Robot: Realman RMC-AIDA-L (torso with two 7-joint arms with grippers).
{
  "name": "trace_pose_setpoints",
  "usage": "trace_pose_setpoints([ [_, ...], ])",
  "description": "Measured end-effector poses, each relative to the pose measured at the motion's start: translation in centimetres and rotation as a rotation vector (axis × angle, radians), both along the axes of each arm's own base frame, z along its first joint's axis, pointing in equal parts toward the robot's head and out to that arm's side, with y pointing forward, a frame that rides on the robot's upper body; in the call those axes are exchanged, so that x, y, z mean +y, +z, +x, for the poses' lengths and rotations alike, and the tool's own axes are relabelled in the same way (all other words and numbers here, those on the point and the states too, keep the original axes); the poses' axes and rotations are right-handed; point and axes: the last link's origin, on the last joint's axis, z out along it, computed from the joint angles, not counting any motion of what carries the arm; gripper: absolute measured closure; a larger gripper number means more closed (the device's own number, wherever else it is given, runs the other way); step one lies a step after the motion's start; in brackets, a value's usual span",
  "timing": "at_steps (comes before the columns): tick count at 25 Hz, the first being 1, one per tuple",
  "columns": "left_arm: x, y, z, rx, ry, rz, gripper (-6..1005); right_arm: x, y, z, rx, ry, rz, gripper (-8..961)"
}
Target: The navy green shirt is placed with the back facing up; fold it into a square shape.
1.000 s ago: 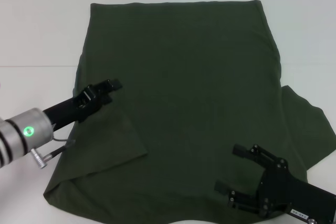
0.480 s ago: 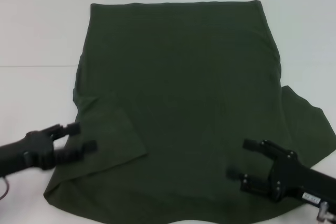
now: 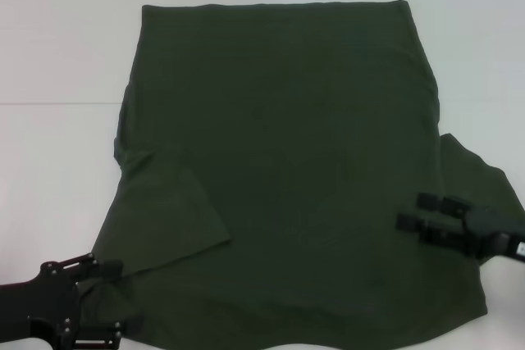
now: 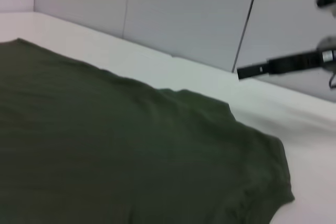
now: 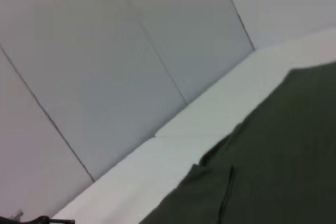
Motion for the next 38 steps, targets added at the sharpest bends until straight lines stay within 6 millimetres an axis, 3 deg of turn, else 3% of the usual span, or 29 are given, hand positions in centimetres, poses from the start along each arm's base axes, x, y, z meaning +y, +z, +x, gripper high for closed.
trace_pose_setpoints([
  [9, 0.0, 0.3, -0.3, 0.019, -0.001, 0.013, 53, 3.3, 7.7, -2.3, -0.107, -0.412, -0.2, 25],
  [15, 0.0, 0.4, -0.4, 0.021, -0.01, 0.029, 53, 5.2, 10.2, -2.9, -0.316, -0.729, -0.24, 26],
  [24, 0.1, 0.3, -0.2, 0.022, -0.04, 0.036, 53, 6.9, 10.8, -3.1, -0.536, -0.894, -0.191, 26],
  [31, 0.3, 0.3, -0.1, 0.021, -0.043, 0.045, 53, 7.6, 10.9, -0.5, -0.515, -0.93, -0.105, 25],
  [38, 0.9, 0.3, 0.1, 0.031, -0.046, 0.057, 54, 8.9, 9.9, 0.7, -0.5, -0.919, -0.1, 26],
])
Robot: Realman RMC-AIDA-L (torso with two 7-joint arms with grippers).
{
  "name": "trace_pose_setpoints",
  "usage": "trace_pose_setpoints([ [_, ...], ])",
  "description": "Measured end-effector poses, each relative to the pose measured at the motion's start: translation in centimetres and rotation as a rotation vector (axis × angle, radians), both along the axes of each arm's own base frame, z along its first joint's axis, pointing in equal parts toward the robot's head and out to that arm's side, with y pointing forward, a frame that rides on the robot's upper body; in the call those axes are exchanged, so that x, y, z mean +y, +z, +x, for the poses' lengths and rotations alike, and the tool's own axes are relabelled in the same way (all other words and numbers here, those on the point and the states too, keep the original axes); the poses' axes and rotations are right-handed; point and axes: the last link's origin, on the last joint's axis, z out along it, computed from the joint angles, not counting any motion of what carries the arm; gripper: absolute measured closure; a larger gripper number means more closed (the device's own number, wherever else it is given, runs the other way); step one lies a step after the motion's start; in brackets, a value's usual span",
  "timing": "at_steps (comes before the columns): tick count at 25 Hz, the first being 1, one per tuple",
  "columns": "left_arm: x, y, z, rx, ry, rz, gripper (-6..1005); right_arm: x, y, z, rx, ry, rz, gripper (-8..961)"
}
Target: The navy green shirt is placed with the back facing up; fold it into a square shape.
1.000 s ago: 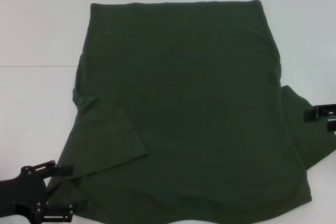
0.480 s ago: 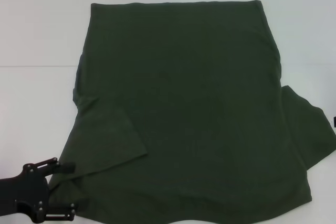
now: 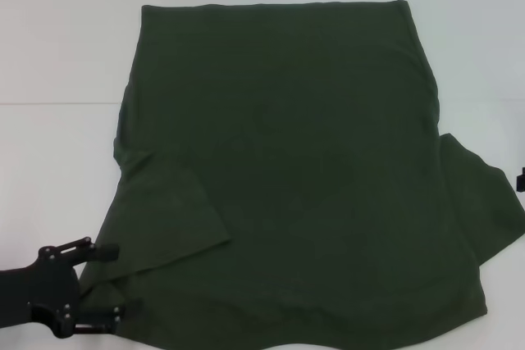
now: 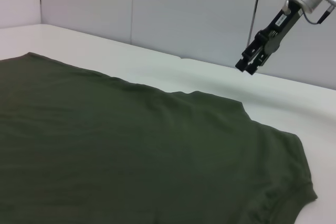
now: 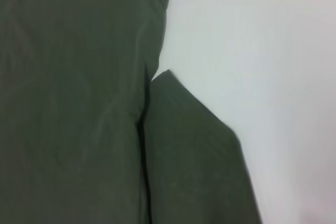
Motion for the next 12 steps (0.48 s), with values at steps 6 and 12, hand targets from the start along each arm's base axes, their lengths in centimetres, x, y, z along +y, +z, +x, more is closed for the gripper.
trace_pose_setpoints([
  [6, 0.2, -0.2, 0.0, 0.004, 0.005, 0.009, 54, 0.9, -1.3, 0.6, -0.018, 0.042, -0.031, 27],
  [12, 0.2, -0.4, 0.0, 0.002, 0.008, 0.011, 54, 1.2, -2.2, 0.9, -0.049, 0.098, -0.053, 29],
])
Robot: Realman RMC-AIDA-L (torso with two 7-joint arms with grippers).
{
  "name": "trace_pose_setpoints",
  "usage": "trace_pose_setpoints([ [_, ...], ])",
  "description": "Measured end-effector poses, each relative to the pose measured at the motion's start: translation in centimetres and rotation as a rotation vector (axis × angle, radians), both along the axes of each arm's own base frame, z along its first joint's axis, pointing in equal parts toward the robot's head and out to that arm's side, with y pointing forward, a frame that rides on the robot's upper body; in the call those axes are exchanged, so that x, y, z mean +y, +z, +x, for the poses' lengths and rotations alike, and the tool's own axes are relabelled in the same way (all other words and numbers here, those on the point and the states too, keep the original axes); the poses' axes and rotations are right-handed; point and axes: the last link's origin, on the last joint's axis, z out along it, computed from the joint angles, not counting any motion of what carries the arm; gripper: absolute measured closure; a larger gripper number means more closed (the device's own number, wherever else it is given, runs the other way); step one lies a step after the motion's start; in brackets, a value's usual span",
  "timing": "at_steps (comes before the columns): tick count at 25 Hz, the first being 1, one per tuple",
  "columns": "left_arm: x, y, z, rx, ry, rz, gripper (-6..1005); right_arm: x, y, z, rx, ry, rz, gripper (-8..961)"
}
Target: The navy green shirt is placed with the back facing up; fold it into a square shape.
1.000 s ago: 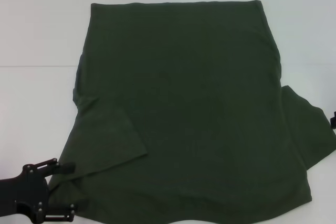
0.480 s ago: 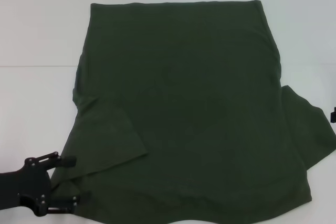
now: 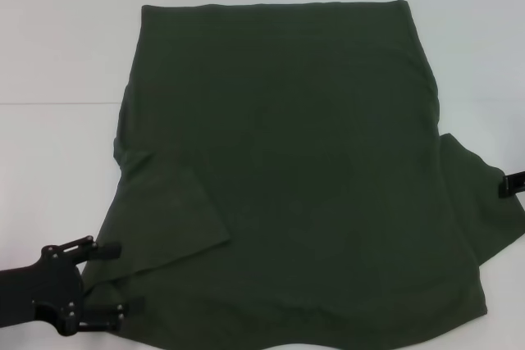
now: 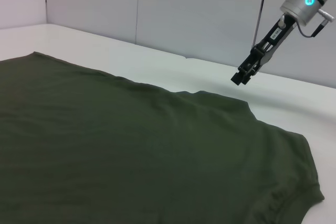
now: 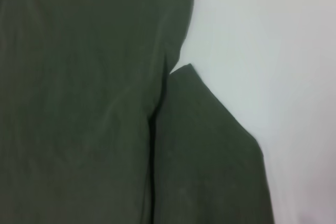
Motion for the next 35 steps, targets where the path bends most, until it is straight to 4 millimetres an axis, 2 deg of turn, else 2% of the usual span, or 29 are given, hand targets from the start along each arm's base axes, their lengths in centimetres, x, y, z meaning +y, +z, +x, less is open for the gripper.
trace_pose_setpoints([
  [11, -0.1, -0.1, -0.2, 0.003, 0.011, 0.006, 54, 0.0, -1.1, 1.4, -0.039, 0.027, 0.007, 33],
  [22, -0.1, -0.3, -0.2, 0.002, 0.014, 0.007, 54, -0.1, -2.6, 1.5, -0.018, 0.035, -0.017, 36],
  [35, 0.1, -0.4, -0.1, 0.005, 0.016, 0.012, 55, -0.4, -2.4, 2.1, -0.027, 0.026, -0.008, 39],
])
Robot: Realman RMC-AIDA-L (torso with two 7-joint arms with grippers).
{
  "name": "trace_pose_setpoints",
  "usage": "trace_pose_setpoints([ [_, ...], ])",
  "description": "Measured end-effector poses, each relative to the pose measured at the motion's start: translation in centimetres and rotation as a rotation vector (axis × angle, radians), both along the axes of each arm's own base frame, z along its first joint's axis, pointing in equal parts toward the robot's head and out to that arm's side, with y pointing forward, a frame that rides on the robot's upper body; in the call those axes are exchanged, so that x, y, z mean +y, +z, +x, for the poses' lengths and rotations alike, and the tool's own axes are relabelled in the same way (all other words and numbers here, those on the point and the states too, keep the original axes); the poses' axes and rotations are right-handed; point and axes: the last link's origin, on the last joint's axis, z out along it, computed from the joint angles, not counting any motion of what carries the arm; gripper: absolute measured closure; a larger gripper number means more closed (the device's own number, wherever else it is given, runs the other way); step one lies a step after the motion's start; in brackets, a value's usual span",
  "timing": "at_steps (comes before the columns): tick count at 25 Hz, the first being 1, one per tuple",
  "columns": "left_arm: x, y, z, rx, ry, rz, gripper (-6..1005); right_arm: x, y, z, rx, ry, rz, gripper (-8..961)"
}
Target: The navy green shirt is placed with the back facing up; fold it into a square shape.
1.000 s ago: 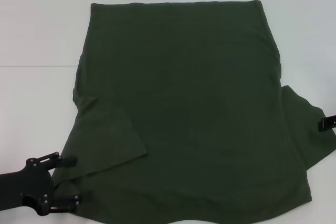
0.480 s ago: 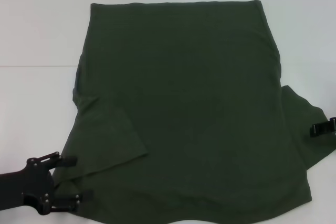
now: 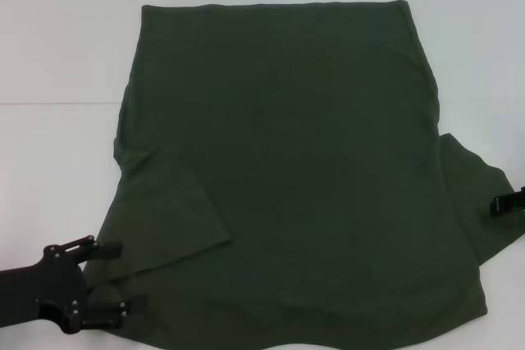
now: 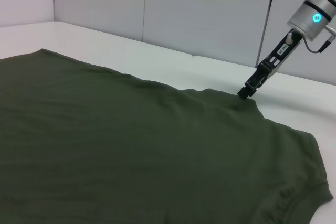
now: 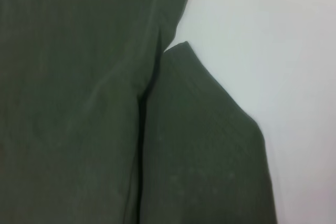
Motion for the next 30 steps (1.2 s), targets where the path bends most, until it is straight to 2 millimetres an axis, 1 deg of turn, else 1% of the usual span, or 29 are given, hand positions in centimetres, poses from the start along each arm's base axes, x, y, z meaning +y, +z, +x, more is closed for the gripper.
trace_pose_setpoints([
  [8, -0.01, -0.06, 0.03, -0.003, 0.003, -0.002, 57, -0.08, -0.32, 0.09, 0.001, 0.002, -0.005, 38],
  [13, -0.02, -0.11, 0.05, -0.004, 0.003, -0.002, 58, -0.36, -0.51, 0.47, 0.018, -0.015, -0.01, 38],
  [30, 0.02, -0.3, 0.06, -0.003, 0.006, 0.002, 62, -0.33, -0.17, 0.46, 0.06, -0.02, 0.006, 47],
])
